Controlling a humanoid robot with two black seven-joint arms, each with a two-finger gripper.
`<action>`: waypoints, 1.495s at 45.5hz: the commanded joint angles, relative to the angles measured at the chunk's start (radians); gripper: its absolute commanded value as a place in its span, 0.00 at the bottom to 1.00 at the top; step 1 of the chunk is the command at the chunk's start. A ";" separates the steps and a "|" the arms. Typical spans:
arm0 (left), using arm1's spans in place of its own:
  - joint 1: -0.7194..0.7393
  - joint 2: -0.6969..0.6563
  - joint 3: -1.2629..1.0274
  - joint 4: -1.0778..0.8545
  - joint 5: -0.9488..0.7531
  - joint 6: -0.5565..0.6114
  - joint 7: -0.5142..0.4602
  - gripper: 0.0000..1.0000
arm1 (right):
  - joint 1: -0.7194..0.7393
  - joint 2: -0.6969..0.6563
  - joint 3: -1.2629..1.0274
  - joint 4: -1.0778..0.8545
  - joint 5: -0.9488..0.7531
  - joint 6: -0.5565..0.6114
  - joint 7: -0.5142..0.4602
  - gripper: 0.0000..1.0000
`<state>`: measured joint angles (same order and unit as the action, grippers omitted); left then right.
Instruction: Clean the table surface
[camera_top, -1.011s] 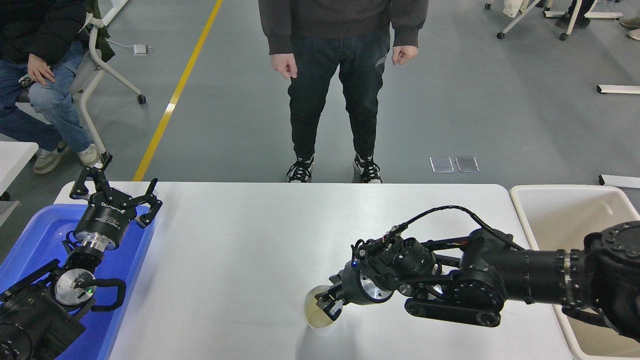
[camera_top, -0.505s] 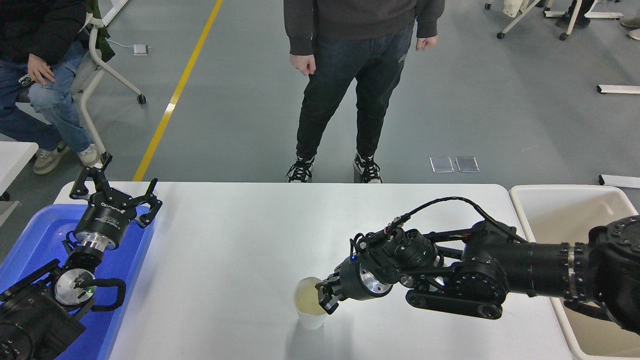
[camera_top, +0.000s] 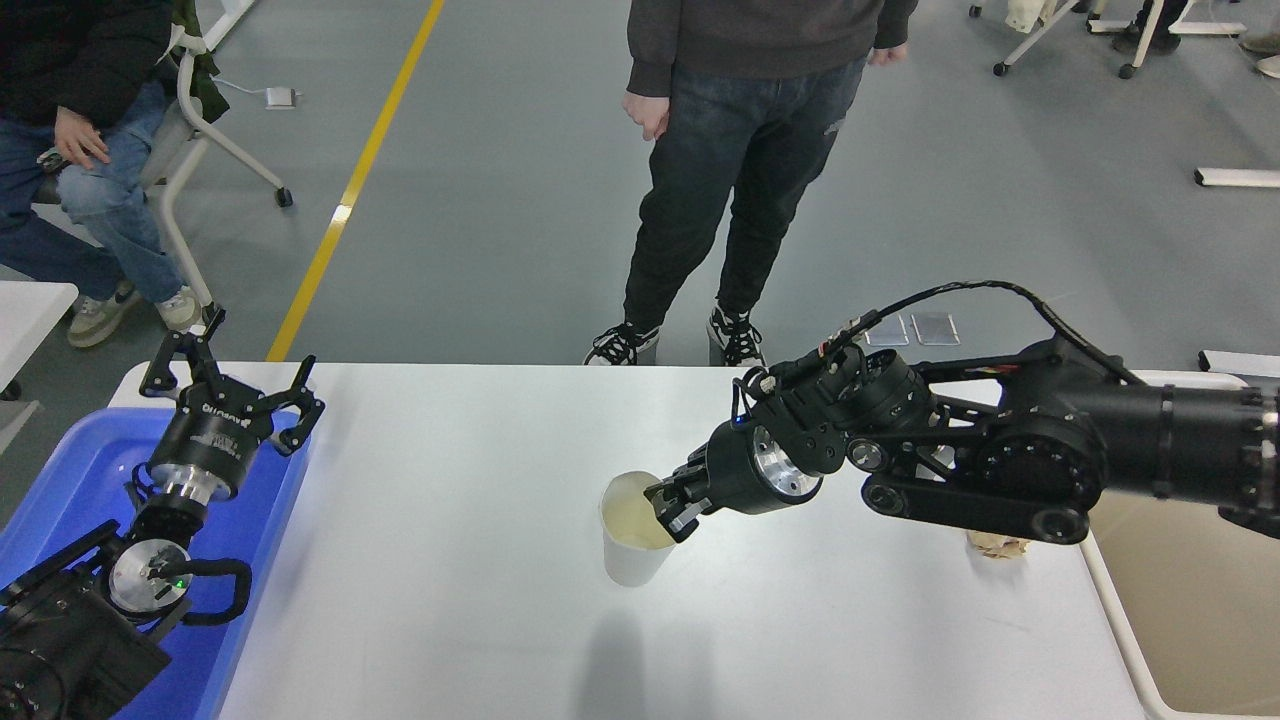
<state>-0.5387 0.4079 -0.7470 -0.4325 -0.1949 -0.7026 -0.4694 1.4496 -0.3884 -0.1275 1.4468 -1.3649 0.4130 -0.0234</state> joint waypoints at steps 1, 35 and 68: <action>0.000 0.000 0.000 0.000 0.000 0.000 0.000 1.00 | 0.149 -0.118 0.000 0.084 0.087 0.063 0.002 0.00; 0.000 0.000 0.000 0.000 0.000 0.000 0.000 1.00 | 0.268 -0.240 -0.067 0.086 0.141 0.075 0.002 0.00; 0.000 -0.001 0.000 0.000 0.000 0.000 0.000 1.00 | 0.179 -0.753 -0.121 0.011 0.128 0.066 0.002 0.00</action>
<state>-0.5384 0.4080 -0.7470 -0.4326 -0.1951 -0.7026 -0.4694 1.6792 -0.9525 -0.2488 1.4965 -1.2352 0.4822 -0.0220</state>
